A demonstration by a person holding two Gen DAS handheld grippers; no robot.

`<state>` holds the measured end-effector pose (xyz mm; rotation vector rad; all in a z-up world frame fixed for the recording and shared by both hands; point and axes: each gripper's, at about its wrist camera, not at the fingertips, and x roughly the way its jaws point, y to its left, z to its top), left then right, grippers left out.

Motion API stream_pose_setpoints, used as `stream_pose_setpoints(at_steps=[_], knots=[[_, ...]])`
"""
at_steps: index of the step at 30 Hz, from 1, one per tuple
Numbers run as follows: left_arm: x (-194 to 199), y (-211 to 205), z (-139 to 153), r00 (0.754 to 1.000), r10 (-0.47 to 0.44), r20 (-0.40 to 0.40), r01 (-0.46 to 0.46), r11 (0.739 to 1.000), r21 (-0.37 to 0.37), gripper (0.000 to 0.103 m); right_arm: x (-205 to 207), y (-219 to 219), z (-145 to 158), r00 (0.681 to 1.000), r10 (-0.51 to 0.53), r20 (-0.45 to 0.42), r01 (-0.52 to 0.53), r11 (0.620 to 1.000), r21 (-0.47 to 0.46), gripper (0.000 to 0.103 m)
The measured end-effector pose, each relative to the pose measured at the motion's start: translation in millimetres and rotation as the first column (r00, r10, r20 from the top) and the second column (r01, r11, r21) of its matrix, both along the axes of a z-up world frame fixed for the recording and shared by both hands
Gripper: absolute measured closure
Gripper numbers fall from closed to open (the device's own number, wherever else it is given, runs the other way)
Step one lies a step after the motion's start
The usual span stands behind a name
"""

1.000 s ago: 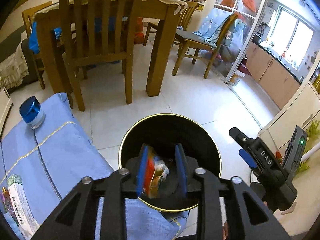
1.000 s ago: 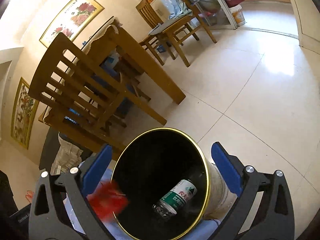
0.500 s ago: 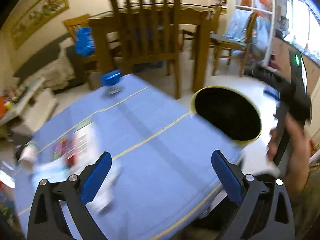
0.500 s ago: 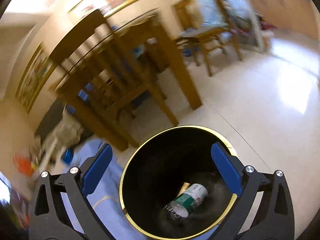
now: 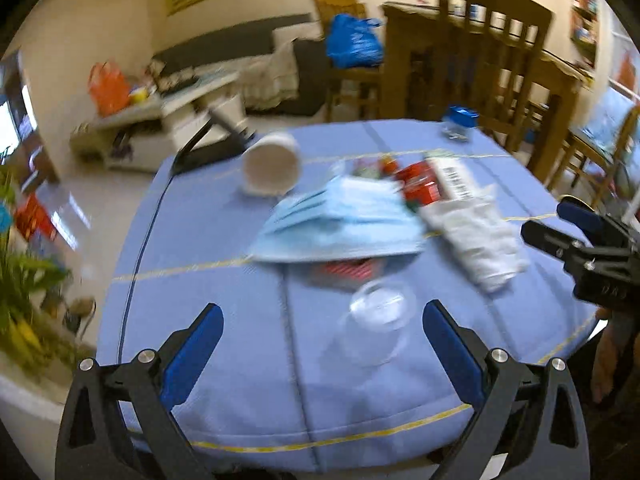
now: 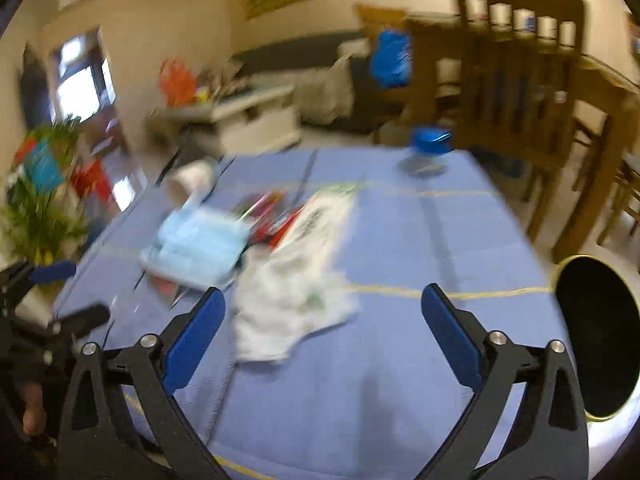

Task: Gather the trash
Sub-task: 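Grasp the white tissue with the right tool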

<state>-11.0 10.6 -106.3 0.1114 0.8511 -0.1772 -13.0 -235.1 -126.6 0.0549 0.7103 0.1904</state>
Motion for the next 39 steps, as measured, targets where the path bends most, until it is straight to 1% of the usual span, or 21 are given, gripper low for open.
stream_pose_setpoints(at_steps=[1, 3, 4, 6, 7, 8, 9, 10, 11, 13, 17, 19, 22, 27, 29, 32, 34, 36, 37, 38, 39], knots=[[-3, 6, -3, 1.000, 0.008, -0.006, -0.008, 1.000, -0.002, 0.007, 4, 7, -4, 1.000, 0.004, -0.015, -0.005, 1.000, -0.020, 0.020], [0, 12, -7, 1.000, 0.019, -0.020, -0.020, 1.000, -0.013, 0.006, 15, 14, -12, 0.998, -0.003, -0.057, 0.000, 0.999, -0.053, 0.022], [1, 16, -8, 1.000, 0.017, -0.022, -0.017, 1.000, -0.026, 0.006, 20, 13, -14, 0.997, 0.011, -0.075, -0.014, 0.999, -0.036, 0.027], [3, 18, -7, 1.000, 0.016, -0.020, -0.017, 0.999, -0.036, 0.007, 29, 16, -19, 0.992, 0.040, -0.121, -0.041, 0.999, -0.001, 0.061], [2, 16, -7, 1.000, 0.013, -0.018, -0.014, 0.999, -0.035, 0.007, 35, 17, -25, 0.985, 0.057, -0.161, -0.055, 0.998, 0.021, 0.066], [2, 14, -7, 1.000, 0.011, -0.015, -0.011, 0.999, -0.034, 0.007, 33, 17, -31, 0.981, 0.073, -0.180, -0.068, 0.997, 0.035, 0.075], [2, 13, -6, 1.000, 0.008, -0.014, -0.008, 0.999, -0.035, 0.007, 31, 17, -34, 0.977, 0.087, -0.195, -0.079, 0.996, 0.047, 0.078], [2, 15, -7, 1.000, 0.005, -0.012, -0.006, 0.999, -0.036, 0.007, 28, 19, -34, 0.977, 0.096, -0.190, -0.088, 0.995, 0.049, 0.084], [-1, 15, -8, 1.000, 0.005, -0.011, -0.005, 0.999, -0.037, 0.007, 26, 19, -34, 0.971, 0.131, -0.199, -0.115, 0.989, 0.091, 0.101], [0, 17, -7, 1.000, 0.002, -0.008, -0.002, 0.999, -0.047, 0.007, 17, 15, -31, 0.965, 0.170, -0.199, -0.135, 0.974, 0.180, 0.101], [-4, 17, -2, 1.000, -0.013, 0.009, 0.014, 0.997, -0.074, 0.007, 3, 9, -6, 0.970, 0.202, -0.135, -0.165, 0.956, 0.243, 0.101], [-7, 14, 1, 0.999, -0.035, 0.019, 0.036, 0.995, -0.090, 0.007, 4, 1, 17, 0.977, 0.198, -0.080, -0.169, 0.945, 0.280, 0.101], [-13, 5, 3, 0.997, -0.065, 0.035, 0.068, 0.993, -0.091, 0.007, 7, -11, 53, 0.981, 0.195, 0.012, -0.188, 0.921, 0.341, 0.101], [-14, -5, -1, 0.994, -0.101, 0.029, 0.103, 0.989, -0.104, 0.007, 10, -11, 92, 0.969, 0.215, 0.124, -0.248, 0.877, 0.411, 0.101], [-12, -5, -4, 0.994, -0.105, 0.017, 0.106, 0.987, -0.122, 0.007, 4, -14, 102, 0.963, 0.217, 0.158, -0.265, 0.869, 0.418, 0.101], [-4, -3, -9, 0.993, -0.114, -0.006, 0.111, 0.978, -0.174, 0.007, -2, -23, 113, 0.960, 0.207, 0.190, -0.270, 0.862, 0.428, 0.101], [2, -5, -12, 0.993, -0.114, -0.019, 0.108, 0.975, -0.196, 0.007, -5, -34, 112, 0.963, 0.184, 0.195, -0.253, 0.866, 0.432, 0.101], [5, -8, -16, 0.993, -0.112, -0.025, 0.104, 0.974, -0.199, 0.008, -9, -43, 107, 0.969, 0.163, 0.188, -0.232, 0.862, 0.450, 0.101], [6, -11, -18, 0.994, -0.109, -0.030, 0.101, 0.976, -0.191, 0.011, -11, -46, 105, 0.971, 0.154, 0.183, -0.223, 0.860, 0.459, 0.101], [7, -14, -21, 0.993, -0.108, -0.039, 0.100, 0.978, -0.181, 0.026, -12, -51, 101, 0.974, 0.144, 0.175, -0.211, 0.858, 0.469, 0.101], [8, -17, -24, 0.992, -0.114, -0.049, 0.104, 0.980, -0.169, 0.049, -13, -56, 96, 0.977, 0.135, 0.168, -0.200, 0.856, 0.477, 0.101]])
